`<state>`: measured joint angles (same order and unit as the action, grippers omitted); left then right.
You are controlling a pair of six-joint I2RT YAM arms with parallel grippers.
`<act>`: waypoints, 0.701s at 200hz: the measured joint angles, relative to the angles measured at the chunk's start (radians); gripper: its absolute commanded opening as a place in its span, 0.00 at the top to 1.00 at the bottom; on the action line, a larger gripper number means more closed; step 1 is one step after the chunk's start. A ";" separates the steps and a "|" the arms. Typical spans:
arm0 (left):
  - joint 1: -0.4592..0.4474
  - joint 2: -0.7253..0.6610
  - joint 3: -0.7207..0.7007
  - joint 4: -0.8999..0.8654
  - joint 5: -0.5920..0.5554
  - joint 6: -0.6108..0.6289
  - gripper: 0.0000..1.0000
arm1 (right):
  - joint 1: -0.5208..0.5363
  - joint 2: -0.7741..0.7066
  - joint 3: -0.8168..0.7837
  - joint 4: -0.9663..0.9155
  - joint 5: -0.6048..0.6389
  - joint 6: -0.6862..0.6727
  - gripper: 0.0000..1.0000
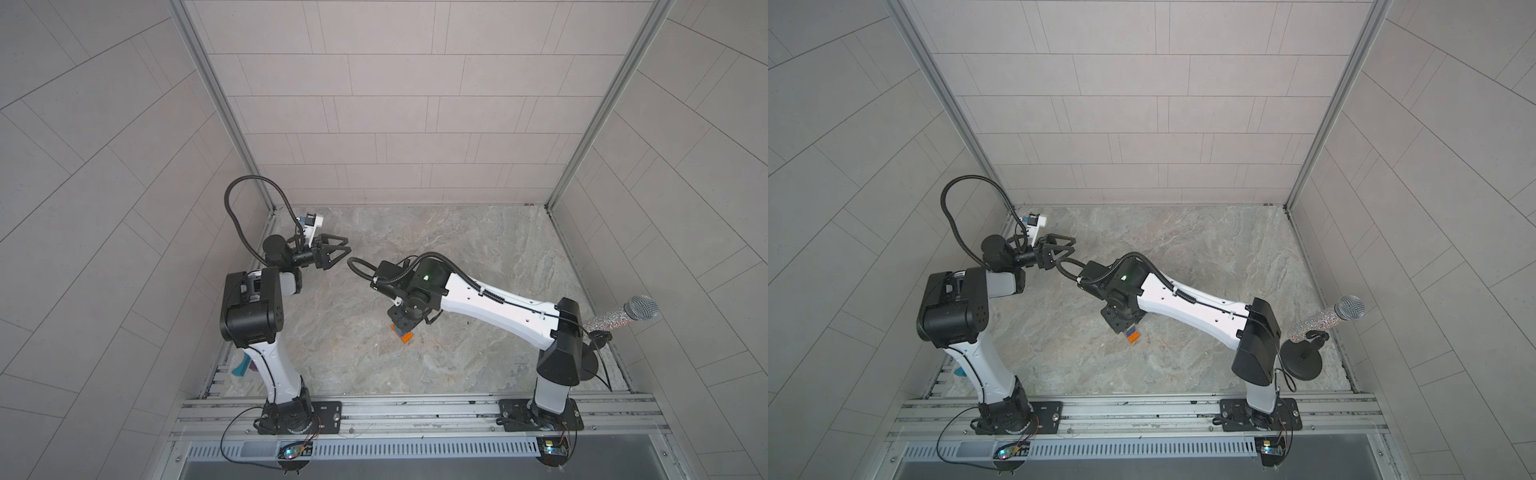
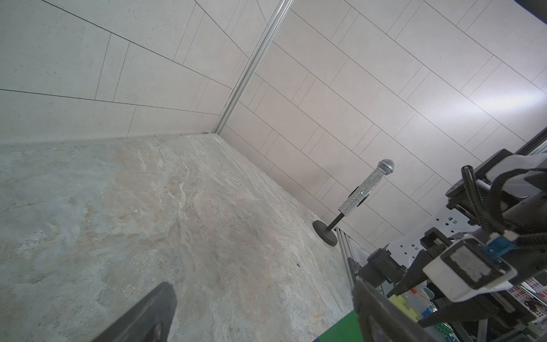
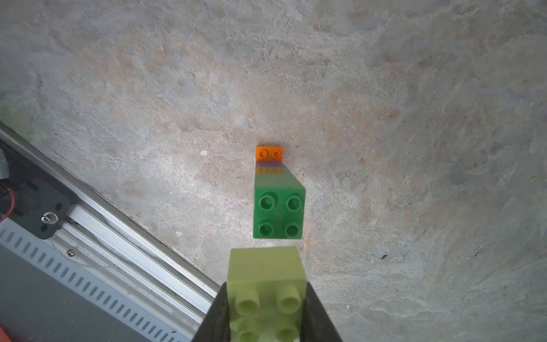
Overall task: Assemble the number 1 with lego
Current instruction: Assemble the lego brick with the lego brick.
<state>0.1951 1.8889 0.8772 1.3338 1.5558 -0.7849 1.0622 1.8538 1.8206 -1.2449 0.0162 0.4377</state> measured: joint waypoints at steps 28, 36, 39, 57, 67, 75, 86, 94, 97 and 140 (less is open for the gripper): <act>0.000 0.000 0.002 0.000 0.000 -0.003 0.00 | 0.002 0.019 0.000 -0.001 0.027 0.004 0.96; 0.000 0.000 0.003 0.000 0.000 -0.004 0.00 | 0.002 0.018 0.001 -0.001 0.034 0.008 0.96; 0.000 0.000 0.004 0.000 0.000 -0.004 0.00 | 0.002 0.018 0.001 0.000 0.036 0.009 0.96; 0.000 0.000 0.005 0.000 0.000 -0.004 0.00 | 0.001 0.018 0.001 0.004 0.046 0.014 0.96; 0.000 0.000 0.005 0.000 0.000 -0.004 0.00 | 0.001 0.018 0.001 0.005 0.049 0.016 0.96; 0.000 0.000 0.005 0.000 0.000 -0.004 0.00 | 0.001 0.018 0.001 0.006 0.050 0.016 0.96; 0.000 0.000 0.005 0.000 0.000 -0.004 0.00 | 0.001 0.019 0.001 0.007 0.051 0.017 0.96; 0.000 0.000 0.005 0.000 0.000 -0.004 0.00 | 0.001 0.019 0.001 0.008 0.051 0.018 0.96; 0.000 0.000 0.005 0.000 0.000 -0.004 0.00 | 0.001 0.019 0.001 0.009 0.051 0.018 0.96; 0.000 0.000 0.005 0.000 0.000 -0.005 0.00 | 0.000 0.022 0.001 0.026 0.048 0.020 0.96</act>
<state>0.1951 1.8885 0.8825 1.3334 1.5562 -0.7895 1.0618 1.8759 1.8217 -1.2190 0.0643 0.4576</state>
